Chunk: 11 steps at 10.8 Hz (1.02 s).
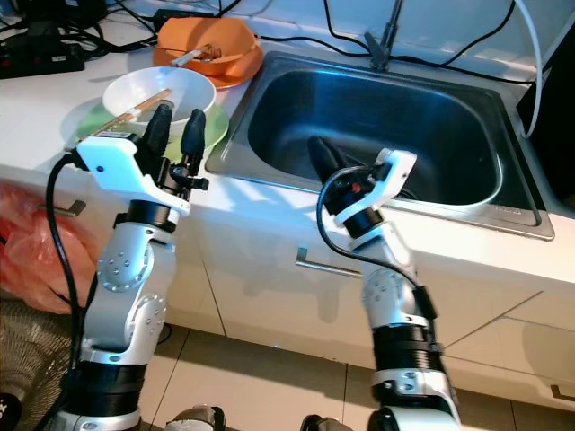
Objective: Kitchen organization
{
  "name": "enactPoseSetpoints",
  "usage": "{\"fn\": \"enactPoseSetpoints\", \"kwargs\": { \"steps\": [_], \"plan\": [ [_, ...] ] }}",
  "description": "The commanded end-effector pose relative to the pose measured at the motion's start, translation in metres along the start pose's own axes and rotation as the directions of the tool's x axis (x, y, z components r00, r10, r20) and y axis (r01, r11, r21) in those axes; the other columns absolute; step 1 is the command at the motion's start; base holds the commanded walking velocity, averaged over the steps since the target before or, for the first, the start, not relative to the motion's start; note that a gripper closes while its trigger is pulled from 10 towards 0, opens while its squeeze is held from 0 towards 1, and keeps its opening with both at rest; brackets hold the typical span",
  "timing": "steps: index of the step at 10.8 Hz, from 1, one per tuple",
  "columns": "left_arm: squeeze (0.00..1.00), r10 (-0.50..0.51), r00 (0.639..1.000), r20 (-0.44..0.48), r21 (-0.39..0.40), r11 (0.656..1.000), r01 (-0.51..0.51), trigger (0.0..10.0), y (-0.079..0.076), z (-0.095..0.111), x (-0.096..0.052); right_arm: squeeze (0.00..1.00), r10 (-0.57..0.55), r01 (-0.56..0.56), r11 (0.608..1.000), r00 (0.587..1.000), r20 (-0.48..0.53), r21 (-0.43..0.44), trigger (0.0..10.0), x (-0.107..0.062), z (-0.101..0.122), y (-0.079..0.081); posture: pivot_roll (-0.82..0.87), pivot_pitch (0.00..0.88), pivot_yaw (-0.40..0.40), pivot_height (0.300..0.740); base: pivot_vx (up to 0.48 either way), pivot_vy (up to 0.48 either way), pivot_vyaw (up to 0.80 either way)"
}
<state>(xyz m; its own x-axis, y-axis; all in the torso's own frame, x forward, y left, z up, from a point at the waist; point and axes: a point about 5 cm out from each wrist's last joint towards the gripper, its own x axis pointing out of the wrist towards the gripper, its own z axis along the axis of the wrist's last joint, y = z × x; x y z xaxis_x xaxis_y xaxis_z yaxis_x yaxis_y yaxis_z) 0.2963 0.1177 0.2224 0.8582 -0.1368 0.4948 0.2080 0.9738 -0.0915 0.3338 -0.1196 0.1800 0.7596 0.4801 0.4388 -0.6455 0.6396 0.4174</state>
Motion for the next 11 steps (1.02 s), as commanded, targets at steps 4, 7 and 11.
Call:
{"fn": "enactPoseSetpoints", "kwargs": {
  "steps": [4,7,11],
  "plan": [
    [0.00,0.072,0.997,-0.035,-0.065,0.995,-0.074,10.0,0.008,-0.001,-0.009,0.00,0.148,-0.149,0.989,0.988,-0.049,-0.014,10.0,-0.012,0.005,0.009,0.24,0.127,-0.082,0.740,0.000,0.000,0.00],
    [0.00,0.111,0.993,0.038,0.064,0.992,-0.113,10.0,0.014,0.015,-0.009,0.00,0.153,-0.153,0.988,0.986,-0.061,0.003,10.0,-0.014,0.002,0.010,0.25,0.132,-0.088,0.740,0.000,0.000,0.00],
    [0.00,0.097,0.994,0.059,0.245,0.964,-0.108,10.0,0.017,0.018,-0.009,0.00,0.153,-0.153,0.988,0.986,-0.062,0.019,10.0,-0.014,0.001,0.010,0.25,0.129,-0.091,0.740,0.000,0.000,0.00]
  ]
}}
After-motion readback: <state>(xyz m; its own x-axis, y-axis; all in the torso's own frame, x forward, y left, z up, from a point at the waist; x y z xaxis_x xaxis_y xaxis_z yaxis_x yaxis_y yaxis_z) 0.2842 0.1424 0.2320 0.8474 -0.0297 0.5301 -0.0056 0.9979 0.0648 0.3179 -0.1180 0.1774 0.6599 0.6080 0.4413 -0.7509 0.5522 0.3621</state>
